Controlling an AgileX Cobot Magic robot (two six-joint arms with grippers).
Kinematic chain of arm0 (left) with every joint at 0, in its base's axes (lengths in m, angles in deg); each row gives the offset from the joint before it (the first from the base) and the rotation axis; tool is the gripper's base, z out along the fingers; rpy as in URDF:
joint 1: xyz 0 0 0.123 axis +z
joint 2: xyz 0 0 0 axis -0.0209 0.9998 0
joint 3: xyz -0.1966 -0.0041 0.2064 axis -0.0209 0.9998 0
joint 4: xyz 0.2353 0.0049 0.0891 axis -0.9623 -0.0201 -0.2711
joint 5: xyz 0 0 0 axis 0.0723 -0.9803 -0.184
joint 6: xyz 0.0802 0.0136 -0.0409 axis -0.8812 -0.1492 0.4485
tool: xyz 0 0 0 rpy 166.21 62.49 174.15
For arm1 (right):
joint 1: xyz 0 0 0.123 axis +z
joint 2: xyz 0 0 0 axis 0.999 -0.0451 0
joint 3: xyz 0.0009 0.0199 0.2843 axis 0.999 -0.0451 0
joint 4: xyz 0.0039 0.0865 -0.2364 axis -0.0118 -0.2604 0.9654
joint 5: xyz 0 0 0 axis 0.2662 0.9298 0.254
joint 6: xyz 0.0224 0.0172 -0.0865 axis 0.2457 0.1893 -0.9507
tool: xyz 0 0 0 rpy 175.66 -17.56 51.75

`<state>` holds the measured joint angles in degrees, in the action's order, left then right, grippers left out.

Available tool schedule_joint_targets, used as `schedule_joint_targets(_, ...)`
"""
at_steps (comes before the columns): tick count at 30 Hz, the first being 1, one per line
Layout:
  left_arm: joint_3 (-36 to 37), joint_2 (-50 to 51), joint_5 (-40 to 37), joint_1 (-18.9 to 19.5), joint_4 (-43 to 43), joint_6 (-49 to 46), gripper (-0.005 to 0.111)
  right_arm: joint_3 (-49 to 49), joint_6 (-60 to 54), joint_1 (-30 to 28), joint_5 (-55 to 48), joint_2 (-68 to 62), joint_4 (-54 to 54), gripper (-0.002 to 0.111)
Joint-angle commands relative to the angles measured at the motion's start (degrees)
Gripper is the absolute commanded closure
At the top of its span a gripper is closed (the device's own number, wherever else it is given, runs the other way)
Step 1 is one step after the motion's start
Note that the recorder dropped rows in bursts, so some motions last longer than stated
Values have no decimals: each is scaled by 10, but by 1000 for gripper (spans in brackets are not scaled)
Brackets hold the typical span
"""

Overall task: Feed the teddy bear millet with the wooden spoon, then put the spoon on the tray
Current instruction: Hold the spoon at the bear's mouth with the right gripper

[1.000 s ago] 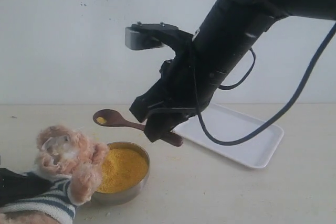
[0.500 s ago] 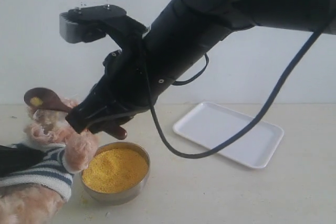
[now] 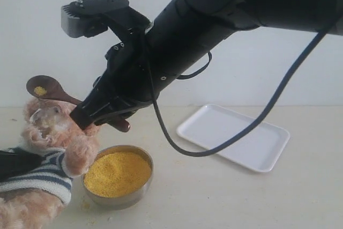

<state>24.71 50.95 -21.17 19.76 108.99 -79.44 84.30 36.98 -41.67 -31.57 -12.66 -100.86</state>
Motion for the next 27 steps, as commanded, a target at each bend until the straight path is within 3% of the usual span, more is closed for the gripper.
schedule_joint_targets(1, 1, -5, -10, 1, 12, -4, 103, 3, 2, 1, -45, 2, 18, 108)
schedule_joint_targets(16, 1, -5, -10, 1, 12, -4, 103, -8, 5, 13, -12, 2, 45, 108)
schedule_joint_targets(21, 1, -5, -17, 1, 3, -4, 103, -21, 44, 59, 4, -6, 183, 108)
schedule_joint_targets(27, 1, -5, -31, 1, 2, -4, 103, -21, 115, 94, 44, -12, 277, 108)
